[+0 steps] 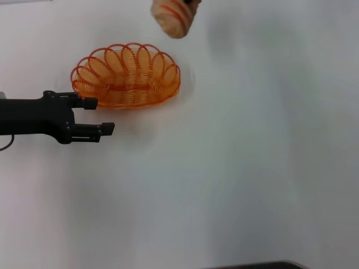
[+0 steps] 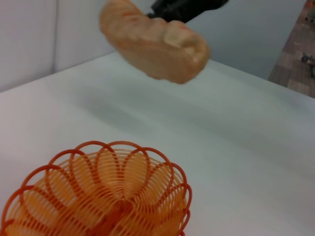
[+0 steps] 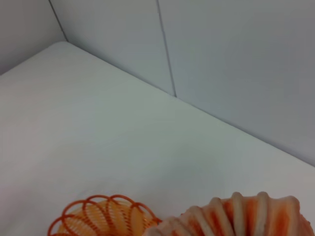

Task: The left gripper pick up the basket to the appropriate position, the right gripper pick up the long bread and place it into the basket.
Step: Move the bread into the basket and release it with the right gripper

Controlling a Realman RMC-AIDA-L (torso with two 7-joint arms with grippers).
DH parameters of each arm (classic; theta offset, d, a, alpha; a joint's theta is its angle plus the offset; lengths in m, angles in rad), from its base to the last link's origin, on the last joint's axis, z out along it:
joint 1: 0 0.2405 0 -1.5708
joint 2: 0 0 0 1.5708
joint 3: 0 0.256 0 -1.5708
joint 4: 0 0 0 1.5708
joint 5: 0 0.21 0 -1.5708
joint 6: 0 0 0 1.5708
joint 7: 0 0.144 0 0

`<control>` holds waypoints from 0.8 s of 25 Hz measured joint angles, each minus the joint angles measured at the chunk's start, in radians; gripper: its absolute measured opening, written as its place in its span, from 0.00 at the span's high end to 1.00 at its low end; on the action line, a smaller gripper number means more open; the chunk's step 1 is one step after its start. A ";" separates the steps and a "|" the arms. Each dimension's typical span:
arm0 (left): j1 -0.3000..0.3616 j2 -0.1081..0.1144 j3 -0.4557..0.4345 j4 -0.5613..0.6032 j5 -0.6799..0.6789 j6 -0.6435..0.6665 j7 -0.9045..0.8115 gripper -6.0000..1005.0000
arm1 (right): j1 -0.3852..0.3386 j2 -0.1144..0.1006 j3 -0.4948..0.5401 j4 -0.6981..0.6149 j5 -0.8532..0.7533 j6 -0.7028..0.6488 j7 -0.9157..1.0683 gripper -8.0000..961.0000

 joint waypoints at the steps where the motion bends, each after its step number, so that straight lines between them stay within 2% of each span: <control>1: -0.002 0.000 0.001 0.000 0.000 0.000 -0.001 0.21 | 0.009 0.000 -0.006 0.015 0.000 0.012 0.016 0.86; 14: -0.016 0.004 0.010 0.005 0.000 -0.001 -0.004 0.21 | 0.060 0.004 -0.038 0.045 0.006 -0.010 0.119 0.86; 20: -0.013 0.007 0.010 0.008 0.000 0.024 0.000 0.21 | 0.074 0.004 -0.101 0.125 0.054 0.041 0.108 0.86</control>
